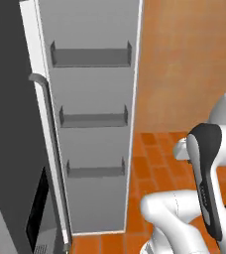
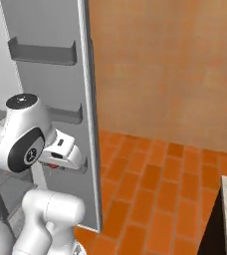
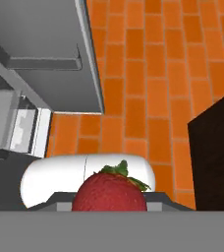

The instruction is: Take the strawberry from the fridge and place it on top of the pancake, located on the dining counter.

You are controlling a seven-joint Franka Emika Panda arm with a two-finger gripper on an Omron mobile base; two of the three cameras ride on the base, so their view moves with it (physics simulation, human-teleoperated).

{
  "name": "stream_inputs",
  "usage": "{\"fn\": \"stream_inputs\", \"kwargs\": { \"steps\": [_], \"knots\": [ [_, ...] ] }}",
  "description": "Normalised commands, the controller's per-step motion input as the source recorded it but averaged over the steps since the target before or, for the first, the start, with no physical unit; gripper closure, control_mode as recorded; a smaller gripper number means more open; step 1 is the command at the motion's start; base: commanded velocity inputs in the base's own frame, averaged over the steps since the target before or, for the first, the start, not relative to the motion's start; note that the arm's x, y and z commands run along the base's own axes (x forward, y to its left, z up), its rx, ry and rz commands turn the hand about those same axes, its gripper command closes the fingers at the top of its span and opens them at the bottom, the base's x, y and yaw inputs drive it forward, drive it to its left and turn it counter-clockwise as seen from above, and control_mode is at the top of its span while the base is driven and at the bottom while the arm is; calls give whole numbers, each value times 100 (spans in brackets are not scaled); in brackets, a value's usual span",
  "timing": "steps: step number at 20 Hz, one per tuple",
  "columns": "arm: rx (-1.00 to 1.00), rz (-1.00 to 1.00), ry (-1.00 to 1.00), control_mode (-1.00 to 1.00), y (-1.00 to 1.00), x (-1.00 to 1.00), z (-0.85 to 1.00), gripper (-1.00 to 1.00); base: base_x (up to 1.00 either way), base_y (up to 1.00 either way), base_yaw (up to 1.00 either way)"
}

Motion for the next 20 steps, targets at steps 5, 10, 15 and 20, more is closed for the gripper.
{"fn": "stream_inputs", "kwargs": {
  "steps": [5,10,15,20],
  "knots": [
    [0,0,0,100,0,0,0,100,0,-1,-79],
    [0,0,0,100,0,0,0,100,14,-5,-70],
    [0,0,0,100,0,0,0,100,43,-10,-40],
    [0,0,0,100,0,0,0,100,43,-31,-35]
  ]
}}
